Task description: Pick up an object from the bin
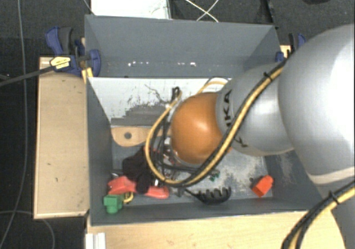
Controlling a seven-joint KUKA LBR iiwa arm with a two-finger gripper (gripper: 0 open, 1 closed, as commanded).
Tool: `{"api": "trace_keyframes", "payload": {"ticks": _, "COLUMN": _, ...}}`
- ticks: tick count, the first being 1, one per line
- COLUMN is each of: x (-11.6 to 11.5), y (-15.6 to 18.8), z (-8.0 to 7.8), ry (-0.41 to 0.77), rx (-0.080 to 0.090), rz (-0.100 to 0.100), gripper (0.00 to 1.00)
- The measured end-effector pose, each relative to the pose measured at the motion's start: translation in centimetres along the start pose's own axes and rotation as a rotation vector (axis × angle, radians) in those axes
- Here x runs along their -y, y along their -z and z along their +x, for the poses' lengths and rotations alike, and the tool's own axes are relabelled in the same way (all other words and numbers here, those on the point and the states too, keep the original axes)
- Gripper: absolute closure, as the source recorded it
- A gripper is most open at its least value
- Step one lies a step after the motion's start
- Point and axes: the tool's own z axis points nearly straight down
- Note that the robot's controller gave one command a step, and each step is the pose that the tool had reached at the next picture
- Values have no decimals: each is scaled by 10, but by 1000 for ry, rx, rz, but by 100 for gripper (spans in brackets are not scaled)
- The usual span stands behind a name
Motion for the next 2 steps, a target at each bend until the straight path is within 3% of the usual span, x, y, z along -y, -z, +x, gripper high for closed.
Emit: {"api": "trace_keyframes", "payload": {"ticks": 2, "x": 0, "y": 26, "z": 1, "ry": -7, "rx": 1, "rz": -1, "gripper": 100}}
